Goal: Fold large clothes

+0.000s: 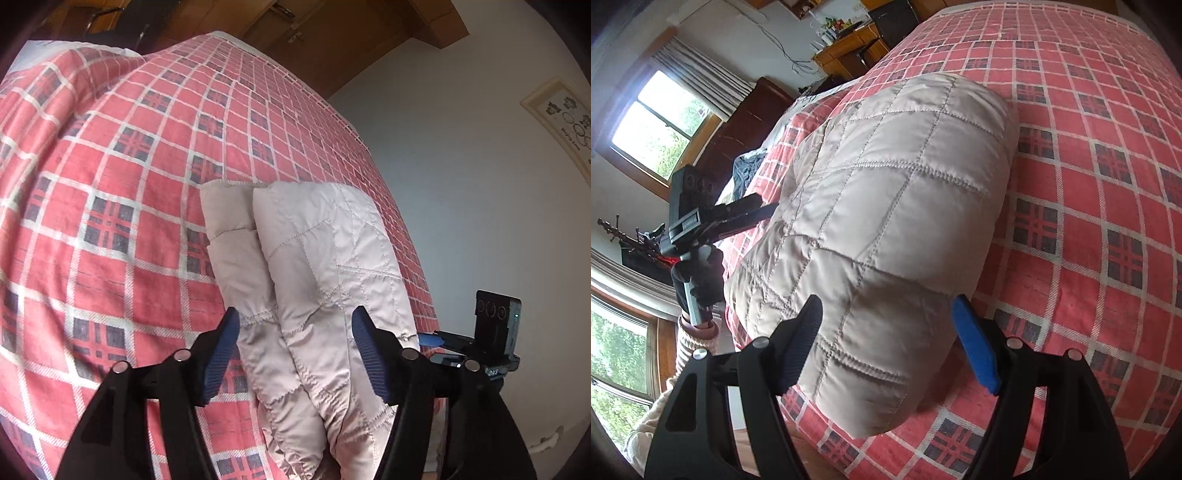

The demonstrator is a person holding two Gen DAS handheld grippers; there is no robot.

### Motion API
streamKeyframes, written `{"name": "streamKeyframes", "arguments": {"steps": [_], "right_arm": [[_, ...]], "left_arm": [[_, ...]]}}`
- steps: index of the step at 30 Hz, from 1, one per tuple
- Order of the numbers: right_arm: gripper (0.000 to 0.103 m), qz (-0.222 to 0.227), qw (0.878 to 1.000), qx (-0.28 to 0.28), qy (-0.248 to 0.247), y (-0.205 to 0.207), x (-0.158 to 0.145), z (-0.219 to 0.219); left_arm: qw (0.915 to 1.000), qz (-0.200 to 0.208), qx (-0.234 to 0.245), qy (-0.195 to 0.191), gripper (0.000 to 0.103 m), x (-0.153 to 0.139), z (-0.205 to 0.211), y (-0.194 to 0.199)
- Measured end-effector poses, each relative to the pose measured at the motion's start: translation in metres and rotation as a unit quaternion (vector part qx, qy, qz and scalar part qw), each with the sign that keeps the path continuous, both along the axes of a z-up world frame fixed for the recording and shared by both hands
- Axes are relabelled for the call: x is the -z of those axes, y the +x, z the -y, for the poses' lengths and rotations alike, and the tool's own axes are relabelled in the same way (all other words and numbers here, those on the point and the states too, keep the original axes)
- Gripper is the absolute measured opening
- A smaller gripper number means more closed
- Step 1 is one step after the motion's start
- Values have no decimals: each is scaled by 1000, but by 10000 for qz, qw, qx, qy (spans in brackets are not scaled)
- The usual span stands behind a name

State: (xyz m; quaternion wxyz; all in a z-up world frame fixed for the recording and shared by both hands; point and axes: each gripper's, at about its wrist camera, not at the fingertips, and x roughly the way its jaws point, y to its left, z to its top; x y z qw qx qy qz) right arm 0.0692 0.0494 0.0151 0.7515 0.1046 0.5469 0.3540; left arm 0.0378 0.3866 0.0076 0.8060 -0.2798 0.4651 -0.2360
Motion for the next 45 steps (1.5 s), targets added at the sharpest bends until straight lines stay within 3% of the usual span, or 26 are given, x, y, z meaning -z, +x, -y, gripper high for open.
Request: {"name": "streamKeyframes", "arguments": {"steps": [5, 10, 13, 21, 24, 26, 30, 33, 36, 41, 45], "right_arm": [[73, -234, 9992, 62, 328, 11, 9, 7], [75, -454, 9980, 76, 425, 15, 26, 6], [80, -562, 9966, 94, 599, 19, 34, 7], [96, -944, 9892, 18, 1123, 31, 69, 2], [97, -1040, 9857, 47, 1325, 34, 80, 2], [93, -964, 9863, 51, 1341, 33, 81, 2], [66, -780, 9885, 109, 1294, 28, 72, 7], [56, -542, 9911, 99, 1211, 22, 61, 11], [52, -299, 9918, 180, 1232, 21, 45, 28], [52, 231, 9920, 457, 1154, 20, 6, 76], [55, 398, 9920, 577, 1050, 27, -4, 110]], "left_arm": [[9998, -153, 103, 65, 72, 16, 1, 0], [9987, -59, 433, -269, 79, 29, 14, 3], [9975, -96, 646, -255, 80, 38, 27, 7], [9934, -173, 816, -784, 94, 60, 50, 8], [9937, -111, 863, -710, 94, 59, 57, 6], [9944, -75, 840, -630, 89, 58, 59, 3], [9955, -19, 796, -520, 66, 54, 66, 1], [9954, 98, 803, -506, 55, 44, 80, -5], [9935, 224, 904, -655, 49, 30, 99, -2], [9881, 622, 1199, -732, 48, -3, 147, 14], [9838, 932, 1391, -642, 48, -18, 172, 30]]}}
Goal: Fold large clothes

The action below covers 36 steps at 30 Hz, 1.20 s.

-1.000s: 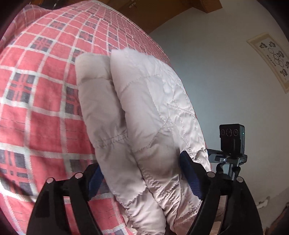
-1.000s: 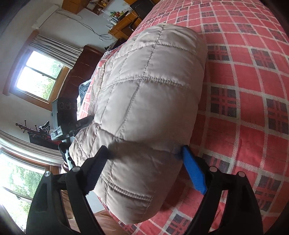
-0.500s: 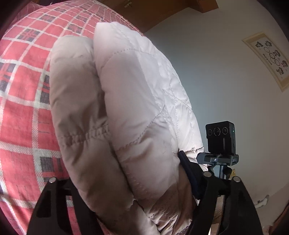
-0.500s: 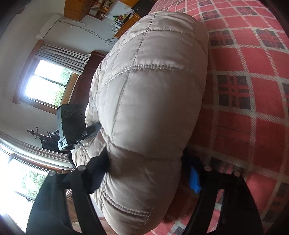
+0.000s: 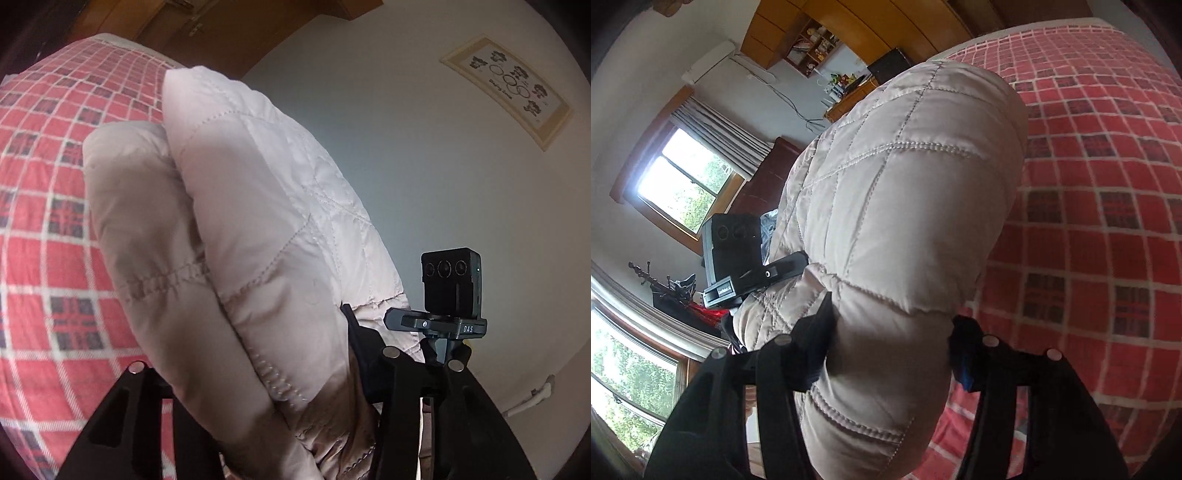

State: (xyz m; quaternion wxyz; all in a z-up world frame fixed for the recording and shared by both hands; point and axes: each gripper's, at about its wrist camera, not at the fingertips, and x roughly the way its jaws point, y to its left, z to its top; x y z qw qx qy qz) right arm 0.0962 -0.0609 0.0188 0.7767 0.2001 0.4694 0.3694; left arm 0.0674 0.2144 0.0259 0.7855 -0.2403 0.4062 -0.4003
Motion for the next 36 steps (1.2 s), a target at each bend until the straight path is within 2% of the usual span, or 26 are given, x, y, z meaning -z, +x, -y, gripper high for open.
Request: {"name": "streamKeyframes", "arguments": {"steps": [4, 7, 9, 11, 14, 15, 21, 28, 31, 33, 36], "right_arm": [[55, -116, 9998, 62, -139, 12, 17, 15], [55, -390, 9990, 116, -158, 25, 51, 22], [60, -559, 9982, 139, -161, 32, 72, 23], [63, -634, 9979, 119, 66, 31, 91, 27], [67, -579, 9982, 140, 107, 28, 96, 32], [72, -596, 9981, 154, 88, 28, 96, 33], [83, -676, 9972, 313, 0, 7, 86, 44], [83, -841, 9963, 168, -90, -27, 93, 42], [74, -851, 9961, 207, -62, -36, 93, 39], [63, -839, 9961, 252, -66, -33, 90, 37], [56, -754, 9965, 308, -174, -33, 83, 34]], "left_arm": [[9998, -76, 12, 186, 49, 15, 23, 7], [9989, -330, -38, 316, 49, 36, 25, 13], [9981, -471, -54, 383, 50, 55, 25, 15], [9984, -457, -30, 325, 53, 66, 22, 10], [9985, -355, -74, 403, 57, 66, 25, 7], [9983, -363, -104, 434, 58, 64, 29, 4], [9965, -501, -340, 582, 65, 50, 22, -12], [9939, -103, -668, 868, 70, 31, 2, -50], [9921, 112, -715, 1027, 72, 27, 0, -54], [9906, 202, -731, 1141, 72, 24, 2, -61], [9854, 364, -799, 1461, 72, 20, 11, -61]]}}
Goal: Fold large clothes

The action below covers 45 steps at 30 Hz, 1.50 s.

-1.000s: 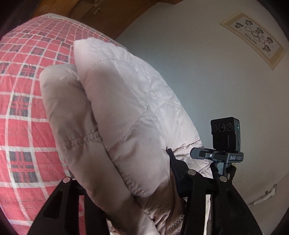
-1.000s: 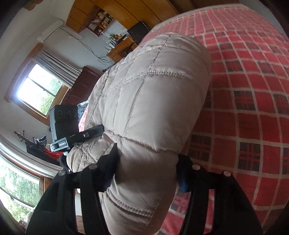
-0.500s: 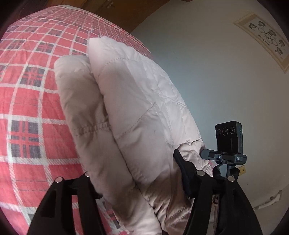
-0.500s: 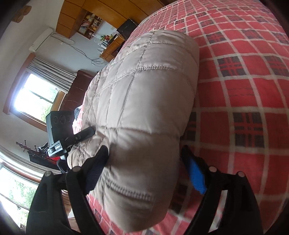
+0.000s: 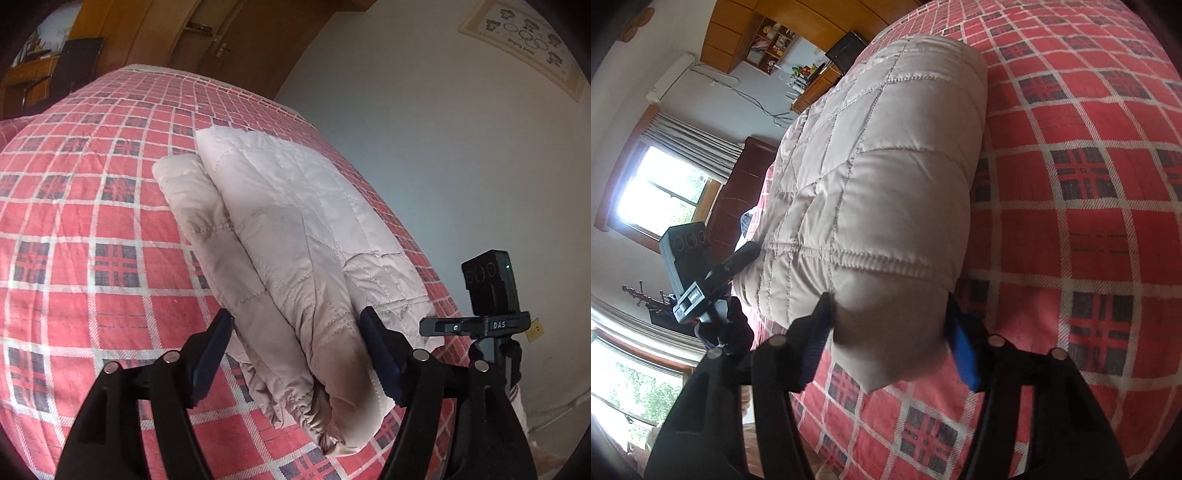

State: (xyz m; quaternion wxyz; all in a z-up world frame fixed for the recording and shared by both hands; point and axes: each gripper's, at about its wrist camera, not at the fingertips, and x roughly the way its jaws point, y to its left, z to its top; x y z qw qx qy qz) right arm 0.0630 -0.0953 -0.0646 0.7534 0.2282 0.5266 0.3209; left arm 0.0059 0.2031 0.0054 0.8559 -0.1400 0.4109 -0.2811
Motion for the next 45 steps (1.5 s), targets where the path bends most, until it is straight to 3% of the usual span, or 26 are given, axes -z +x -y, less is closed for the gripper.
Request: {"name": "streamKeyframes", "arguments": {"steps": [5, 11, 16, 17, 18, 26, 32, 45], "right_arm": [[55, 47, 9993, -25, -374, -7, 5, -8], [57, -2, 9993, 21, -363, 0, 7, -16], [75, 403, 9964, 261, -695, -14, -19, -11], [87, 500, 9949, 352, -808, -17, -24, -11], [92, 599, 9925, 465, -954, -22, -28, -11], [95, 1130, 9657, 966, -2130, -60, -43, -22], [96, 1167, 9617, 1114, -2216, -75, -45, -26], [100, 1264, 9412, 1370, -2818, -84, -50, -38]], "left_arm": [[9984, 91, 62, 558, 73, 12, 10, -2], [9990, -222, 35, 385, 76, 28, 7, 6], [9990, -169, -157, 389, 78, 10, 1, -2], [9988, -157, -213, 406, 81, 6, 0, -4], [9985, -145, -300, 443, 82, 2, -2, -7], [9906, 187, -973, 948, 93, -20, -4, -40], [9826, 329, -1164, 1409, 94, -26, 6, -61], [9736, 252, -1396, 1791, 96, -22, 16, -81]]}}
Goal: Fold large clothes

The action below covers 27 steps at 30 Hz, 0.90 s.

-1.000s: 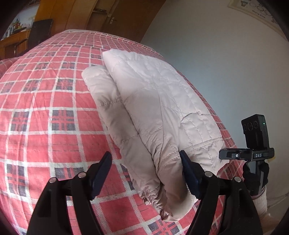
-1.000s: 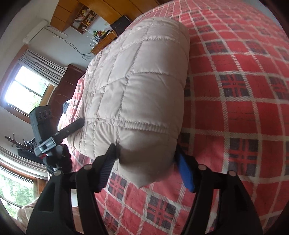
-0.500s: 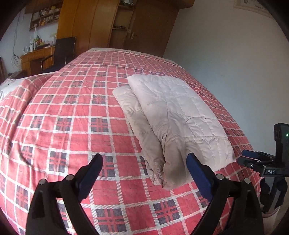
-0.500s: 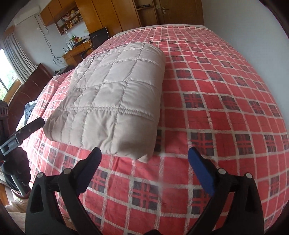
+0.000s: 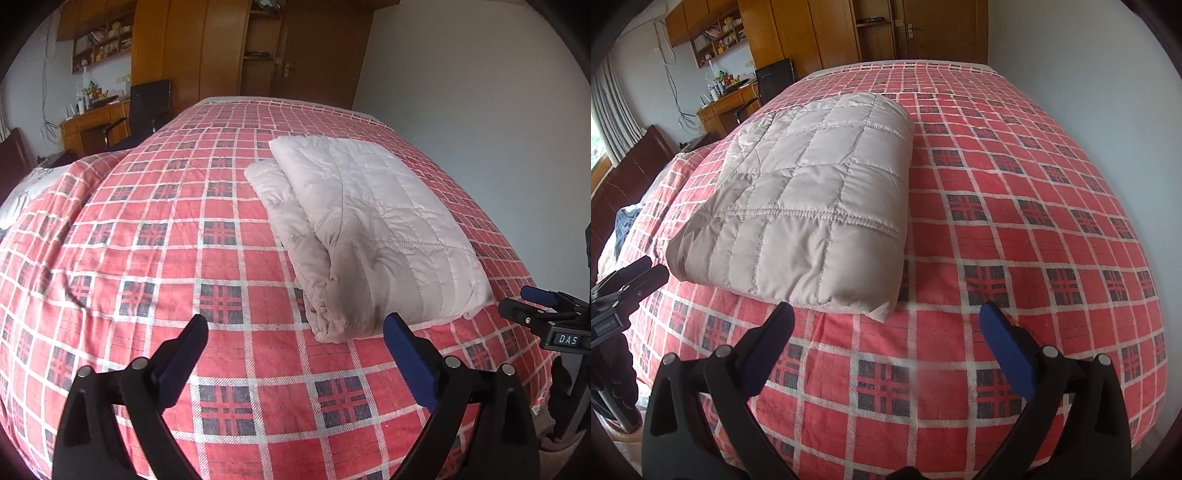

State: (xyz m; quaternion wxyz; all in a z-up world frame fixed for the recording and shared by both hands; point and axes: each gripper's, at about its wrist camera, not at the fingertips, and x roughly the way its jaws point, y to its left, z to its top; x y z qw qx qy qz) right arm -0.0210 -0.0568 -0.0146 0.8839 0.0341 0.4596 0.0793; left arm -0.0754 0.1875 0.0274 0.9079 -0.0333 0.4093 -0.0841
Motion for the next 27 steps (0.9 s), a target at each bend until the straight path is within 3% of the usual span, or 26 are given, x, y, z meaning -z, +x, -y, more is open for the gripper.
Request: {"name": "streamKeyframes", "arguments": {"steps": [7, 13, 27], "right_arm": [[100, -17, 9996, 192, -183, -2, 1, -2], [100, 25, 9986, 239, -461, -5, 1, -10], [100, 25, 9985, 243, -492, -9, 0, -16]], "left_arm": [[9990, 46, -216, 384, 96, 2, 7, -7], [9988, 26, -249, 424, 96, 2, 8, -10], [9970, -87, -462, 618, 97, 5, 9, -13]]}}
